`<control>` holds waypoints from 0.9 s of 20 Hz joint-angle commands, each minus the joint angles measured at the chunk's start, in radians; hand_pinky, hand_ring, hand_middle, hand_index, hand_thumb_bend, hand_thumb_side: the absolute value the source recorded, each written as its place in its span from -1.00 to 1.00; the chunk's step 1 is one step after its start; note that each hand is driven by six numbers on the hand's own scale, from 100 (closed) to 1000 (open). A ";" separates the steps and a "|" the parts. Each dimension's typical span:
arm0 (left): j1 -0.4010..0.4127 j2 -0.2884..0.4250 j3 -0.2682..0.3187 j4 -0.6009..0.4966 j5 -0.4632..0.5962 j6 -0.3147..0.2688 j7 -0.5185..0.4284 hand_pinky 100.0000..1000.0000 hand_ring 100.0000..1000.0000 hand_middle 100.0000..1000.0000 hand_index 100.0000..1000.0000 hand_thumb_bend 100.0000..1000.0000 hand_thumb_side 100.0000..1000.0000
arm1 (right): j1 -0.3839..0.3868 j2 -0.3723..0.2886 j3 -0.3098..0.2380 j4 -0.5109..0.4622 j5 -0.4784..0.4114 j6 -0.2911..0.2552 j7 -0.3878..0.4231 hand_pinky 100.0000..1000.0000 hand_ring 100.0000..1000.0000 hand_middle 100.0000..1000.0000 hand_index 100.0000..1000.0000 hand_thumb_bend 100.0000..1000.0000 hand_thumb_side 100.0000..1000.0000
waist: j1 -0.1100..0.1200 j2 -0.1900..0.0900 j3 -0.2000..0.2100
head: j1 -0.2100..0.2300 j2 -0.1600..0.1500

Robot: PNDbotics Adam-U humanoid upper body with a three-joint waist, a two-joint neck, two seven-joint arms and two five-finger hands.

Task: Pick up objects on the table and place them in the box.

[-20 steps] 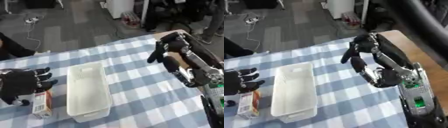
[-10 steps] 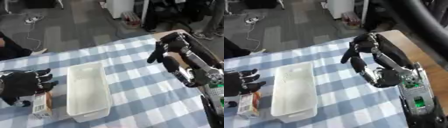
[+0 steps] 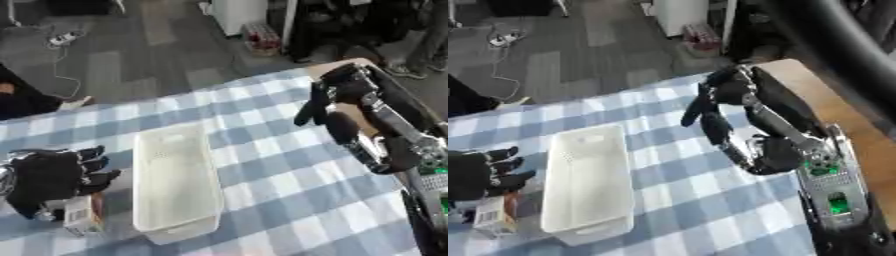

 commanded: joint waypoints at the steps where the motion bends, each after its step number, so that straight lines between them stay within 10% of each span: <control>1: -0.011 0.013 0.011 -0.003 0.024 -0.281 0.289 0.40 0.43 0.65 0.59 -0.89 0.92 | -0.018 -0.003 0.000 -0.013 -0.007 -0.002 0.003 -0.49 -0.55 -0.47 0.09 -1.00 1.00 | 0.001 -0.010 -0.001 | -0.002 0.005; 4: -0.007 0.016 0.014 -0.002 0.043 -0.281 0.289 0.32 0.30 0.54 0.47 -0.94 0.89 | -0.017 -0.005 -0.001 -0.013 -0.006 -0.001 0.002 -0.49 -0.55 -0.47 0.09 -1.00 1.00 | 0.001 -0.011 0.001 | -0.003 0.009; 13: 0.020 0.032 0.017 0.021 0.108 -0.281 0.225 -0.88 -0.95 -0.55 -0.26 -1.00 0.59 | -0.010 -0.012 -0.003 -0.013 -0.004 0.001 0.001 -0.49 -0.55 -0.47 0.11 -1.00 1.00 | -0.001 -0.012 0.009 | -0.003 0.010; 18: 0.032 0.041 0.021 0.010 0.184 -0.281 0.176 -1.00 -1.00 -0.66 -0.30 -1.00 0.47 | -0.005 -0.016 -0.003 -0.013 -0.003 0.003 0.001 -0.49 -0.55 -0.47 0.11 -1.00 1.00 | -0.003 -0.013 0.014 | -0.005 0.006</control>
